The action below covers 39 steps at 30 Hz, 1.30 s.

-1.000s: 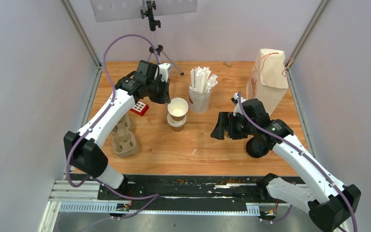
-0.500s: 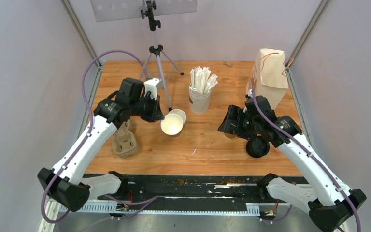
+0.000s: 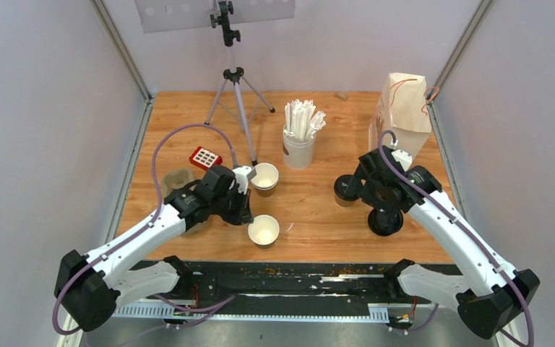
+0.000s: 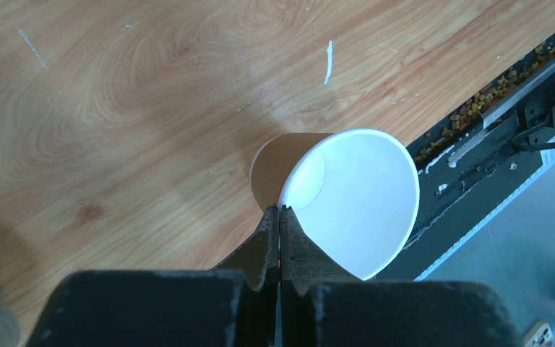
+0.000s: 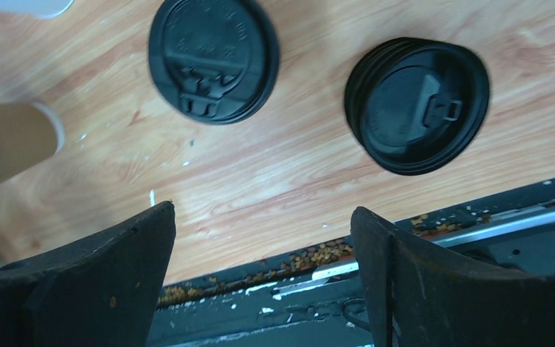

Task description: Pack the takeout coffee

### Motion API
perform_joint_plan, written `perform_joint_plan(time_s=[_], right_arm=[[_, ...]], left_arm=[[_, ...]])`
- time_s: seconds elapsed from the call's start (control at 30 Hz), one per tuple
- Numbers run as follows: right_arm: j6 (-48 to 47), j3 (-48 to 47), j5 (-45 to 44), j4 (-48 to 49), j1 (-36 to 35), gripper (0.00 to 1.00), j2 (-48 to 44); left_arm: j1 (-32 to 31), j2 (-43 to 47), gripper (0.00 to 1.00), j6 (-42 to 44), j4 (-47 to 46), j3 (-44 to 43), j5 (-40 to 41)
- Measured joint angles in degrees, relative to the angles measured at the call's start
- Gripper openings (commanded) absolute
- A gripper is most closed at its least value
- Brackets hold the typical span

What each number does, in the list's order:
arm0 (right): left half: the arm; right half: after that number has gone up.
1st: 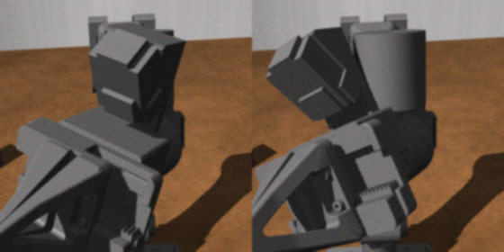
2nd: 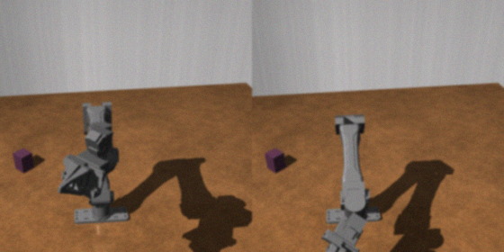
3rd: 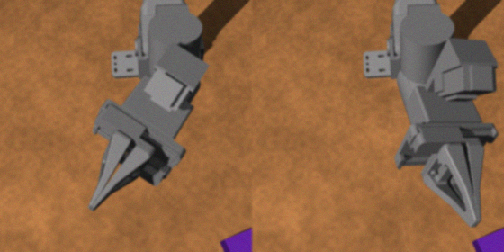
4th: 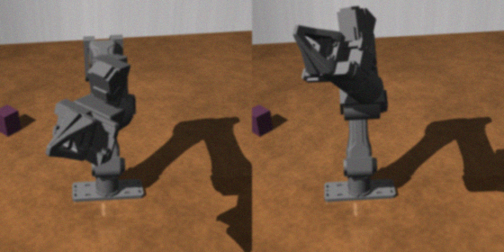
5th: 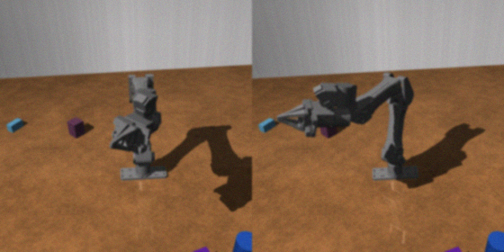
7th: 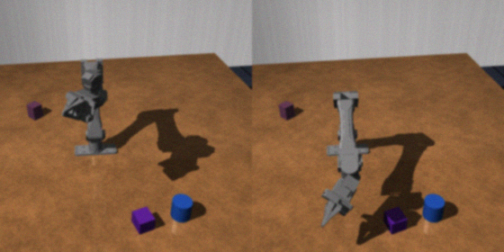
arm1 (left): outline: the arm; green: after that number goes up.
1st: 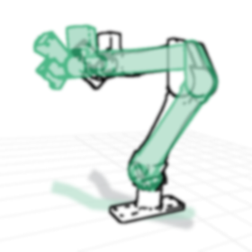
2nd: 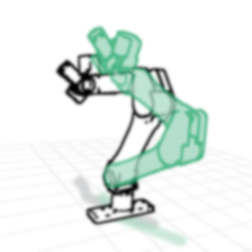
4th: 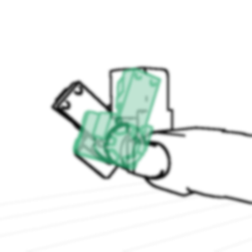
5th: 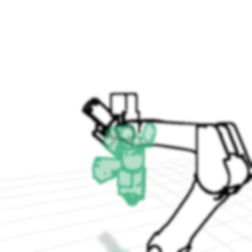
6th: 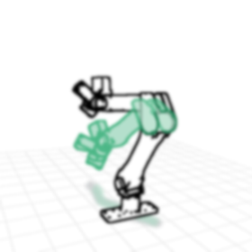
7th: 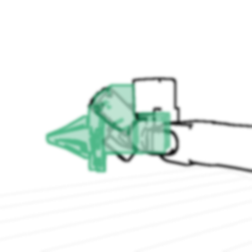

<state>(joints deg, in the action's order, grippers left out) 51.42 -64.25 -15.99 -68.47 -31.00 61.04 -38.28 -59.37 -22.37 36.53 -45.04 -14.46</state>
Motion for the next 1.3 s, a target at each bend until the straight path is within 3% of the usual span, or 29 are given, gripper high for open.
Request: perform_joint_plan(time_s=[0.13,0.23,0.27,0.57,0.77,1.03,1.13,1.3], right_arm=[[2.34,-0.09,-5.55,-1.38,0.50,0.77,1.07],[2.10,0.85,-7.76,-0.13,1.95,0.56,1.73],[1.57,1.51,-8.04,0.57,2.60,0.53,1.95],[-1.66,8.59,-7.13,7.23,10.51,0.51,4.37],[-2.67,12.98,-4.55,12.66,15.37,0.50,2.58],[-2.38,14.38,-1.64,16.41,21.49,0.44,1.81],[-1.40,16.33,-1.11,17.40,22.32,0.41,0.87],[0.59,18.25,-0.28,17.51,23.04,0.39,-0.46]], left_arm=[[-0.57,-0.17,0.00,-1.66,-4.96,3.54,0.00],[-0.87,-0.20,0.02,-2.23,-7.58,4.46,0.00],[-0.98,-0.20,0.03,-2.45,-8.52,4.61,0.00],[-1.09,1.18,0.13,-5.42,-16.33,9.94,-0.90],[-1.11,1.03,0.34,-5.62,-17.66,10.27,-1.79],[-1.14,2.01,0.74,-4.33,-13.22,6.56,-1.51],[-1.14,3.28,0.99,-2.58,-9.79,1.97,-1.03],[-1.14,5.35,1.00,1.86,-3.61,-5.14,-0.37]])
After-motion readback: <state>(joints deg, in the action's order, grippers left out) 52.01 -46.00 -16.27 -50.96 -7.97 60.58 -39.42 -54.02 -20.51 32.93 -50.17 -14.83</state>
